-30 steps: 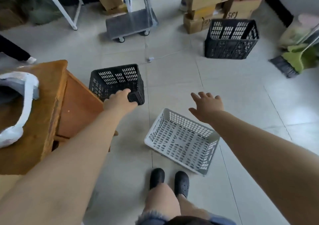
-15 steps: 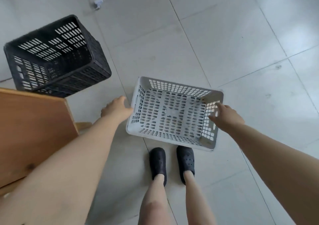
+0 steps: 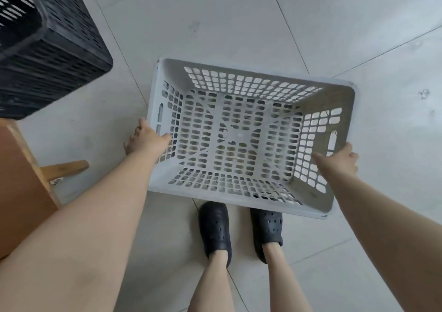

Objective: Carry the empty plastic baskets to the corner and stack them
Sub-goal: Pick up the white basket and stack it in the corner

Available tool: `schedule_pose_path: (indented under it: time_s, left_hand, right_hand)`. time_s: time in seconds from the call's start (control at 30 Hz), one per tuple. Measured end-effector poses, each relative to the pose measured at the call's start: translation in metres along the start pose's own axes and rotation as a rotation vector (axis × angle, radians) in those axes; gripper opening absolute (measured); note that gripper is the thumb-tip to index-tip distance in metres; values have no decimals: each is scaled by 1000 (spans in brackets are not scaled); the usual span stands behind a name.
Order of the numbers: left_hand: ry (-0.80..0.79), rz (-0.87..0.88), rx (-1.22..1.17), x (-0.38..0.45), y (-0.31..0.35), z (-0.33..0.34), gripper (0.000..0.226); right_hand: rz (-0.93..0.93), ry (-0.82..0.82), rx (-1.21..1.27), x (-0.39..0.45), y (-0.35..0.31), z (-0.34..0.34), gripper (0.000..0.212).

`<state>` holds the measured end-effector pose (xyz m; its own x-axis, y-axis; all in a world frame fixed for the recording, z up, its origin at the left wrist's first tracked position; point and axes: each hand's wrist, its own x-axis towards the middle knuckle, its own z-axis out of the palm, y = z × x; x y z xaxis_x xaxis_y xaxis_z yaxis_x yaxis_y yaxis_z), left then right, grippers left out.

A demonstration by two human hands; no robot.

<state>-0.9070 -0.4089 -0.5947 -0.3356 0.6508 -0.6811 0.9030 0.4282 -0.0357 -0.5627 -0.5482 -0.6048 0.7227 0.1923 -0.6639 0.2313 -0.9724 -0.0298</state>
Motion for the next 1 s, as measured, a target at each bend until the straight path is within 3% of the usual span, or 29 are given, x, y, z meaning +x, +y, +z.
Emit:
schedule_pose_path:
  time_s: [0.07, 0.2, 0.33, 0.43, 0.6, 0.83, 1.0]
  left_hand:
    - [3, -11, -84, 14, 3, 10, 65]
    - [46, -8, -437, 40, 5, 17, 51]
    - [-77, -108, -793, 66, -5, 15, 43]
    - [-219, -147, -834, 76, -9, 13, 56]
    - [-236, -175, -748, 62, -17, 21, 74]
    - [-178, -325, -907, -11, -31, 1, 70]
    - [-177, -286, -907, -63, -33, -46, 71]
  right_hand:
    - [4, 14, 207, 15, 8, 5, 80]
    - [54, -52, 469, 44, 23, 3, 38]
    - [150, -335, 730, 64, 23, -6, 58]
    - [148, -461, 725, 75, 21, -10, 65]
    - [152, -377, 691, 73, 21, -15, 69]
    - [163, -337, 777, 30, 44, -55, 65]
    - [171, -273, 806, -10, 48, -110, 68]
